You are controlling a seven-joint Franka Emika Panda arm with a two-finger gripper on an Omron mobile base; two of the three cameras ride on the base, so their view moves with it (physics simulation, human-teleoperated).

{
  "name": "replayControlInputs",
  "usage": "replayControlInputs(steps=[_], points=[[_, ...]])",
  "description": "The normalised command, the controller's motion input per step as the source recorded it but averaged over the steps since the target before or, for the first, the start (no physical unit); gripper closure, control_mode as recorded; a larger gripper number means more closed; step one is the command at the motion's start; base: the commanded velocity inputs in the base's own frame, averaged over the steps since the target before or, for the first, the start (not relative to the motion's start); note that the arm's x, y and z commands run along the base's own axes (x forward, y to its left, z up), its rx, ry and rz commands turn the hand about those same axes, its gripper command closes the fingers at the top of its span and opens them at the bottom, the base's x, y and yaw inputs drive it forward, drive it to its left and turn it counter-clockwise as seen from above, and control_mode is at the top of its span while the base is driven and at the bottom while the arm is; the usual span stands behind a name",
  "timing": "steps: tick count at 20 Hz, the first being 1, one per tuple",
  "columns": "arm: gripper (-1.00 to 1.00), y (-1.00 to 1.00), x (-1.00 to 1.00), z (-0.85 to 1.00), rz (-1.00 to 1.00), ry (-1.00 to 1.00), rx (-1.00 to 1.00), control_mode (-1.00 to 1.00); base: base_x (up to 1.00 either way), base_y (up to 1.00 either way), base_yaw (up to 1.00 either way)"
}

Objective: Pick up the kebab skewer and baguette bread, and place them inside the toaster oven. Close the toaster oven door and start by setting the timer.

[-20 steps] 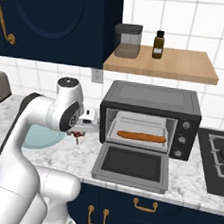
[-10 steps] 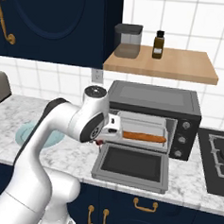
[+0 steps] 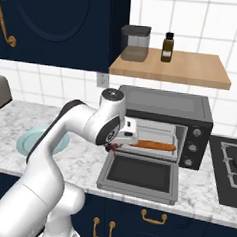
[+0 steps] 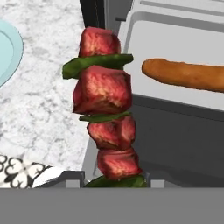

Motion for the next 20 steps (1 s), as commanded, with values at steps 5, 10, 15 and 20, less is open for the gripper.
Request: replayControlInputs(steps=[5,10,15,20], points=[[1.00,0.00,0.46,-0.04,-0.01,0.00,0.00,-1.00,0.00,0.00,0.00],[1.00,0.00,0.38,-0.27,0.00,0.00,0.00,-1.00,0.00,0.00,0.00],[1.00,0.00,0.28,-0.25,0.00,0.00,0.00,-1.00,0.00,0.00,0.00],[1.00,0.00,0.29,-0.15,-0.03,0.00,0.00,-1.00,0.00,0.00,0.00]])
